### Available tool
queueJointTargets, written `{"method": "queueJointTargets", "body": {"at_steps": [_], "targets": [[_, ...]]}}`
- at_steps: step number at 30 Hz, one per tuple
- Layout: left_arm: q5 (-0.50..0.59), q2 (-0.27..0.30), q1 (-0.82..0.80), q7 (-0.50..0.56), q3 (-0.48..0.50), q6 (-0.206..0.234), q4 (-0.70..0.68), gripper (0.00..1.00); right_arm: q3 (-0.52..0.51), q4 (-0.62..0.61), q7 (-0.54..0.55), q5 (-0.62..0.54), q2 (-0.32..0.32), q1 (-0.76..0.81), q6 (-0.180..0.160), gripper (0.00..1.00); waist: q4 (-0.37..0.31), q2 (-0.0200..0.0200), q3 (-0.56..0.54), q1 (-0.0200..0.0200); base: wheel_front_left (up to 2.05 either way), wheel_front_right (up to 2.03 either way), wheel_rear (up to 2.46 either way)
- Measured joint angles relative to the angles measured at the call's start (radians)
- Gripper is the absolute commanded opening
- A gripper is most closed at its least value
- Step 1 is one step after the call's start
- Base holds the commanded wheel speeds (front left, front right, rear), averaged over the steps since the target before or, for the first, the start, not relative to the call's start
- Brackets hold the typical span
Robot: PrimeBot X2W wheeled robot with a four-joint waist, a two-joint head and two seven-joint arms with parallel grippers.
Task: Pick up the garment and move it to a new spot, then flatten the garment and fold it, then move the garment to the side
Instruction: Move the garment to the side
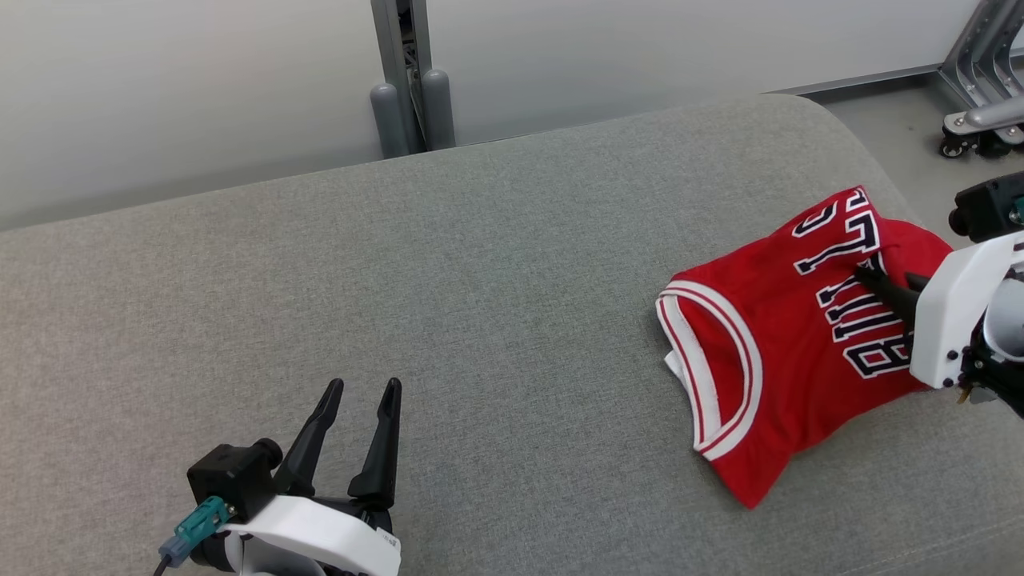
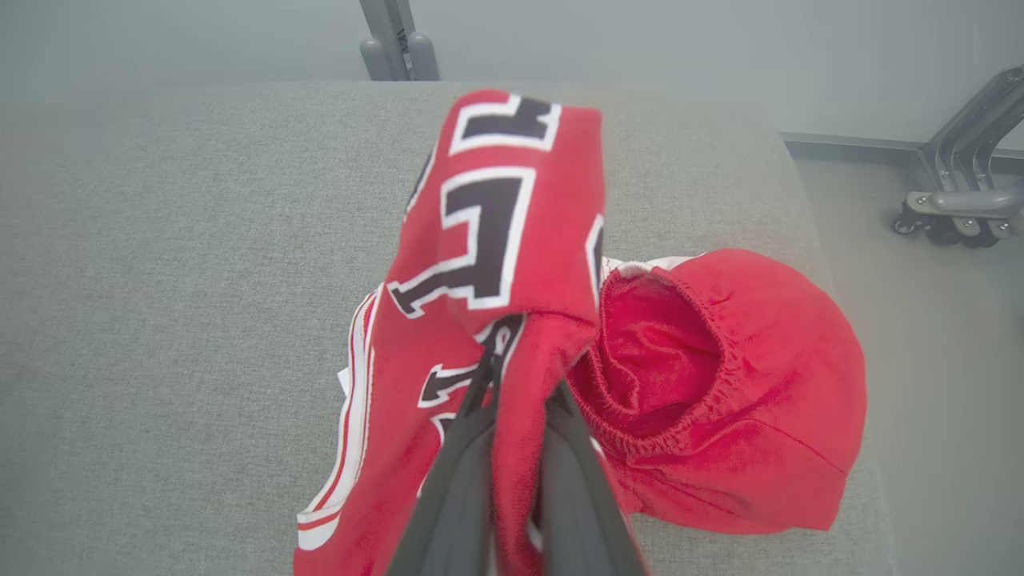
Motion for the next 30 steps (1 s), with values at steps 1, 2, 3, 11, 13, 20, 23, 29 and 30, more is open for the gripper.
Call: {"method": "queueJointTargets", "body": {"at_steps": [1,2,3,11,13,20,23,29,30], "targets": [[0.0,0.0,0.0,0.0,0.0,0.0,0.001,1.0,-0.006,0.005,-0.001,-0.011,0.003,-0.008,0.0,0.0,0.002,0.0,0.0,0.0,0.0,0.0,0.0],[0.0,0.001,0.0,0.0,0.0,-0.001,0.002,1.0,-0.012,0.011,-0.001,-0.022,0.003,-0.017,0.0,0.0,0.005,0.0,0.0,0.0,0.0,0.0,0.0],[0.0,0.002,-0.001,0.0,0.0,-0.001,0.003,1.0,-0.021,0.02,-0.002,-0.029,0.003,-0.025,0.0,0.0,0.007,0.0,-0.001,0.0,0.0,0.0,0.0],[0.004,0.013,-0.002,0.002,-0.001,0.0,-0.003,1.0,-0.082,0.119,-0.02,-0.078,-0.021,-0.061,0.0,0.0,0.024,0.0,0.012,0.0,0.0,0.0,0.0],[0.007,0.017,-0.004,0.004,-0.001,0.0,-0.009,1.0,-0.09,0.145,-0.024,-0.083,-0.026,-0.062,0.0,0.0,0.028,0.0,0.021,0.0,0.0,0.0,0.0],[0.02,0.042,-0.023,0.025,-0.001,0.011,-0.044,1.0,-0.115,0.258,-0.057,-0.143,-0.05,-0.095,0.0,0.0,0.039,0.0,0.062,0.0,0.0,0.0,0.0],[0.029,0.052,-0.029,0.038,-0.003,0.02,-0.065,1.0,-0.109,0.31,-0.072,-0.198,-0.067,-0.121,0.0,0.0,0.042,0.0,0.084,0.0,0.0,0.0,0.0],[0.046,0.073,-0.051,0.065,-0.008,0.035,-0.101,1.0,-0.119,0.43,-0.126,-0.307,-0.052,-0.187,0.0,0.0,0.047,0.0,0.133,0.0,0.0,0.0,0.0],[0.05,0.077,-0.055,0.072,-0.01,0.036,-0.106,1.0,-0.116,0.451,-0.132,-0.334,-0.051,-0.198,0.0,0.0,0.049,0.0,0.142,0.0,0.0,0.0,0.0]]}}
